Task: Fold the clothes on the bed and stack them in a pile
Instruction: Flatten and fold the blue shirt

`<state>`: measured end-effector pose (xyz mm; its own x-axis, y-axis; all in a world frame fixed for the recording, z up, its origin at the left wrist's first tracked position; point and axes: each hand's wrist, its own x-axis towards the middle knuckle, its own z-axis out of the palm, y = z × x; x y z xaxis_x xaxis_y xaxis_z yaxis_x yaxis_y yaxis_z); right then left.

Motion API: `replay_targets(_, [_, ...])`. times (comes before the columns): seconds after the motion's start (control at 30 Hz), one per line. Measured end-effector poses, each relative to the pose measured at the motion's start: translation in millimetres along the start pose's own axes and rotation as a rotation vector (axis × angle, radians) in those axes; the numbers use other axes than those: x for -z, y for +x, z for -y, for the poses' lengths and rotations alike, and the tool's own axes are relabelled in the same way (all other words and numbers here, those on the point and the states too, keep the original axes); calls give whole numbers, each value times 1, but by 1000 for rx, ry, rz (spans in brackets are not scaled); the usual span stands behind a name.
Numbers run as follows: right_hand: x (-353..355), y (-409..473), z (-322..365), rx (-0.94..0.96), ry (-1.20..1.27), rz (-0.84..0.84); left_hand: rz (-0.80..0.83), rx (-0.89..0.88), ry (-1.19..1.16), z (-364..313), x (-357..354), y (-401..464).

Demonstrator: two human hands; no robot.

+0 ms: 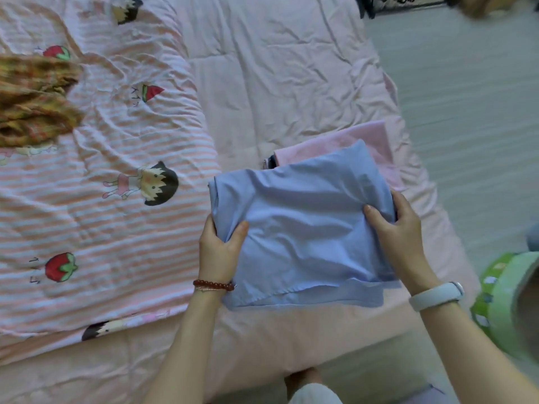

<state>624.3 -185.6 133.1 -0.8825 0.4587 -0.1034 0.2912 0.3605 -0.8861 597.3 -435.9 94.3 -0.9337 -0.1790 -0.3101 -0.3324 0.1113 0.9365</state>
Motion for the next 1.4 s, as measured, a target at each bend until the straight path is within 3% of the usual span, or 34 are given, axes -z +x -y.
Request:
replay_targets(0.27, [72,135,3,134,41,37,-70,-111,-111,-40,-107,30])
replay_targets(0.47, [51,192,-66,3,-201,198,-47,196,40,7,-147,69])
replay_targets(0.53, [48,192,-87,-39,-250,174,-122,232,117,13,-150,74])
replay_targets(0.6, [47,185,-93,-15,-276,62,-288,83,313,10,-150,70])
replay_targets(0.7, [38,169,-84,321,-453,-121,-456,-368,669,-4,-162,53])
replay_targets(0.77, [23,159,-78,568,-615,-84,-360,-619,859,-8,-183,45])
replay_targets(0.8, [14,157,-77,664,-689,-22,-276,-653,936,-9,-194,45])
replay_targets(0.87, [-3,159,-75,754,-835,96,-125,-565,1020,-6,-213,52])
replay_targets(0.93, [-14,173,-76,714,-925,185,-60,-415,1039,3,-222,70])
replay_targets(1.23, [-23,227,-112,394,-882,369,-24,-216,1045,39,-228,125])
replay_targets(1.4, [-16,233,-114,360,-840,462,6,-182,1040,37,-228,126])
